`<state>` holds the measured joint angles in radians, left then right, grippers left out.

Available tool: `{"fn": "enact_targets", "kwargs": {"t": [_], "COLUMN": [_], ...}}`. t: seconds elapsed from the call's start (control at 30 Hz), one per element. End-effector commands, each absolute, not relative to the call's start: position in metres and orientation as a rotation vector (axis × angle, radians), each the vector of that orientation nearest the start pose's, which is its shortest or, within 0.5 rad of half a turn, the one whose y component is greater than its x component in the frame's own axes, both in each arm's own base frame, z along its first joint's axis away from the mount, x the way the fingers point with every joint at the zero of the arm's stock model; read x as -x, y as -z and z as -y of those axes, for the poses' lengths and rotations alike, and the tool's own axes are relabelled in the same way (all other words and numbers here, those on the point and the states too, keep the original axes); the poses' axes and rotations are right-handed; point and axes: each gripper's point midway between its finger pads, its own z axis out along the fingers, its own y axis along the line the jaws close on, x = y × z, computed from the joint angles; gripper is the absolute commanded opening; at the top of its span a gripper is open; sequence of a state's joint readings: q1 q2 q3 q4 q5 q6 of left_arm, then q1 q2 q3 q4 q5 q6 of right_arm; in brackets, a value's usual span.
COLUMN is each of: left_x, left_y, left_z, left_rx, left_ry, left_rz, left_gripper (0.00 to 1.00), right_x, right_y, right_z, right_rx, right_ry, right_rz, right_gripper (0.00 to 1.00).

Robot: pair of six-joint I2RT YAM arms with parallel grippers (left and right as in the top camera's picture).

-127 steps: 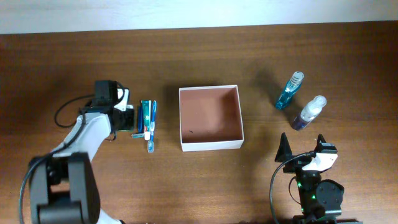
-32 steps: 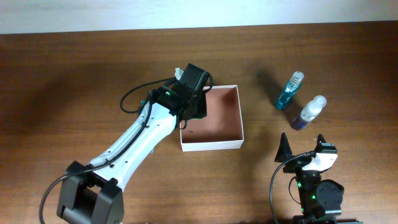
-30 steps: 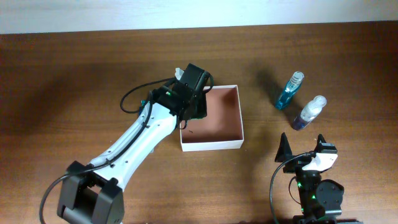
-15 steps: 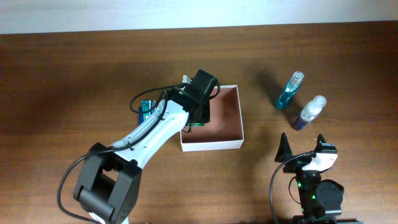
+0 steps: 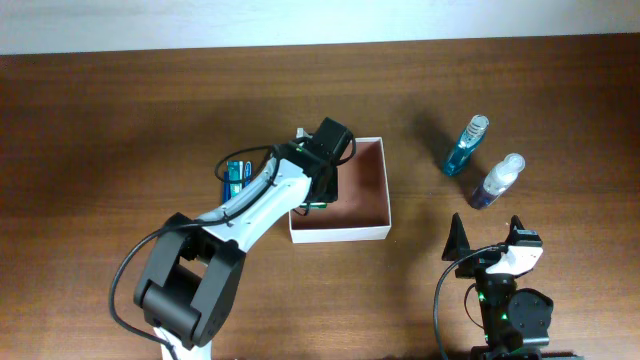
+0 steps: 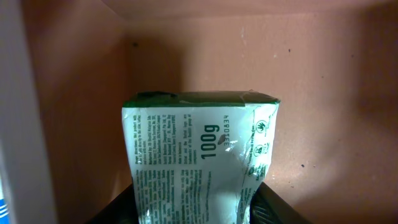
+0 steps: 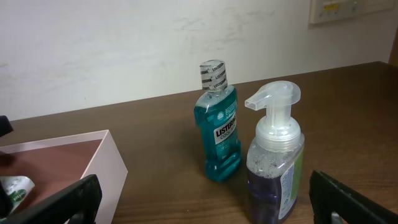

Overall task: Pack container
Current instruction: 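Lower the soap pack into the box and open the left gripper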

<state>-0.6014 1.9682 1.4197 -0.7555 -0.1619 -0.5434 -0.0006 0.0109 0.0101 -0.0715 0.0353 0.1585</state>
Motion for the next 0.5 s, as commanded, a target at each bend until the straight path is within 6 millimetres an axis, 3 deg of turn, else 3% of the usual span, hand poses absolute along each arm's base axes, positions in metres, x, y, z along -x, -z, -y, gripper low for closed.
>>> {"fn": "enact_targets", "kwargs": {"t": [0.0, 0.03, 0.07, 0.47], "left_x": [-0.3765, -0.3766, -0.3766, -0.3722], "left_y": [-0.0529, -0.0529, -0.0528, -0.0513], "left_z": [0.2240, 0.2238, 0.2236, 0.2205], "left_rx": [-0.048, -0.048, -0.047, -0.051], "left_ry": [0.016, 0.016, 0.015, -0.003], "left_rz": [-2.795, -2.795, -2.795, -2.815], "left_gripper": [0.20, 0.35, 0.41, 0.58], "right_x": [-0.2459, -0.2459, -0.2459, -0.2459], "right_y": [-0.1558, -0.1558, -0.1558, -0.1558], "right_z": [0.0084, 0.0084, 0.0084, 0.0084], "right_rx": [-0.171, -0.171, -0.171, -0.171], "right_ry": [-0.089, -0.089, -0.089, -0.089], "right_rz": [-1.641, -1.641, -1.641, -1.641], "right_gripper": [0.98, 0.98, 0.98, 0.98]}}
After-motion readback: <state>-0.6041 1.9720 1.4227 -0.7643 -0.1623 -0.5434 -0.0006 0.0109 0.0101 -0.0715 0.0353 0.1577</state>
